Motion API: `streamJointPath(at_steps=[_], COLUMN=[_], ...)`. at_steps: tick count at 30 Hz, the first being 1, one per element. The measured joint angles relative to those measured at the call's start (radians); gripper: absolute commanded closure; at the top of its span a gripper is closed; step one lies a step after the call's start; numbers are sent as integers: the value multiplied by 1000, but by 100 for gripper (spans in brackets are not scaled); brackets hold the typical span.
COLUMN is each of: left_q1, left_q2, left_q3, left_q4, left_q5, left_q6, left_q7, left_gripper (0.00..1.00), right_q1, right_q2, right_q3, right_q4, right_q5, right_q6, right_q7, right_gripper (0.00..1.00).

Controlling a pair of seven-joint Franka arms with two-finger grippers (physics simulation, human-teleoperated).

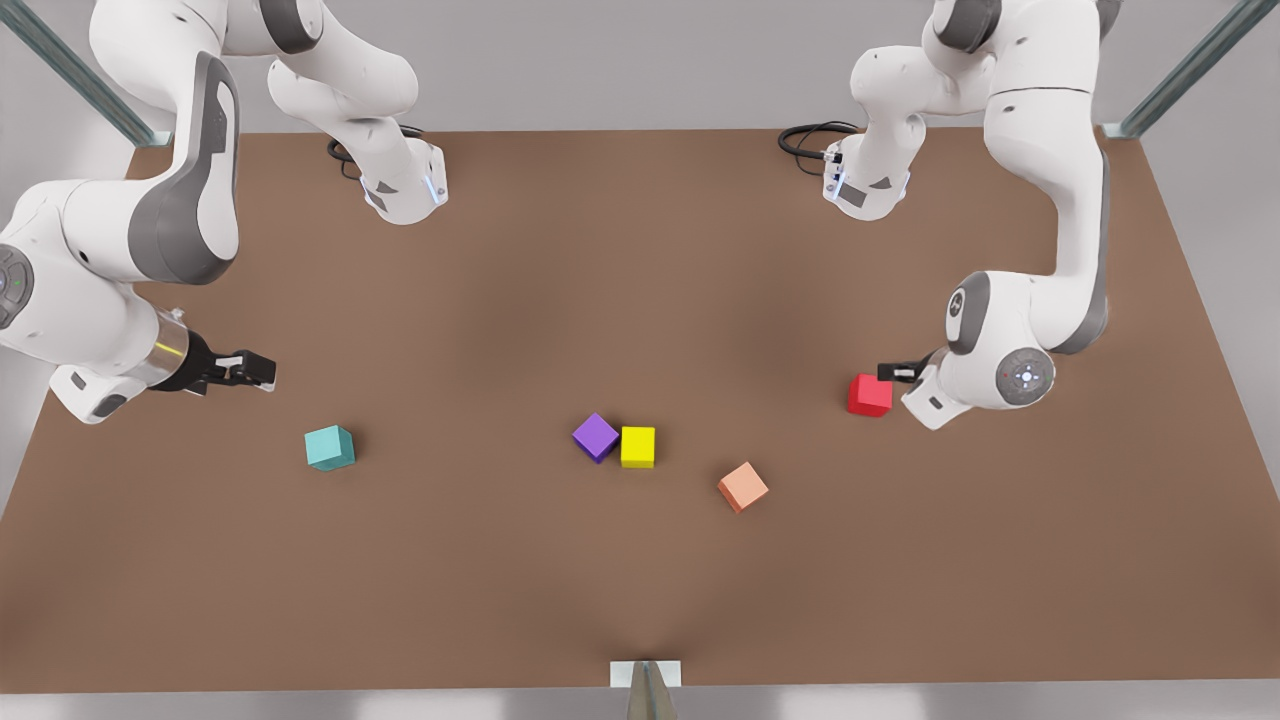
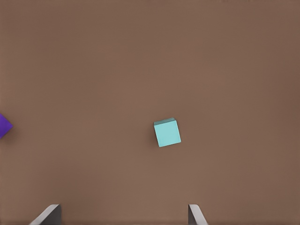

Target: Pick up red wooden cube and pass to hand red wooden cube and place in blue wooden cube

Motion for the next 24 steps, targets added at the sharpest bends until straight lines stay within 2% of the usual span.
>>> streamJointPath(at_steps=[4,8,16,24], left_q1=[0,-2,-1,7], left_q2=[29,48,85,178], left_q3=[-8,-29,-32,-32], left_q4=[-80,-128,-176,-178], left_q5=[2,1,-3,-5], left_q6=[186,284,366,430], left_q7=[8,27,90,137], left_gripper=[0,0,0,0], right_q1=[0,2,1,2], right_q2=[1,1,0,1], right_q3=[0,0,0,0], right_q4=[-1,-6,-7,-8], right_q5=[0,0,0,0], right_q6=[1,2,2,2], right_q7=[-2,-4,-7,-9], right_gripper=[0,0,0,0])
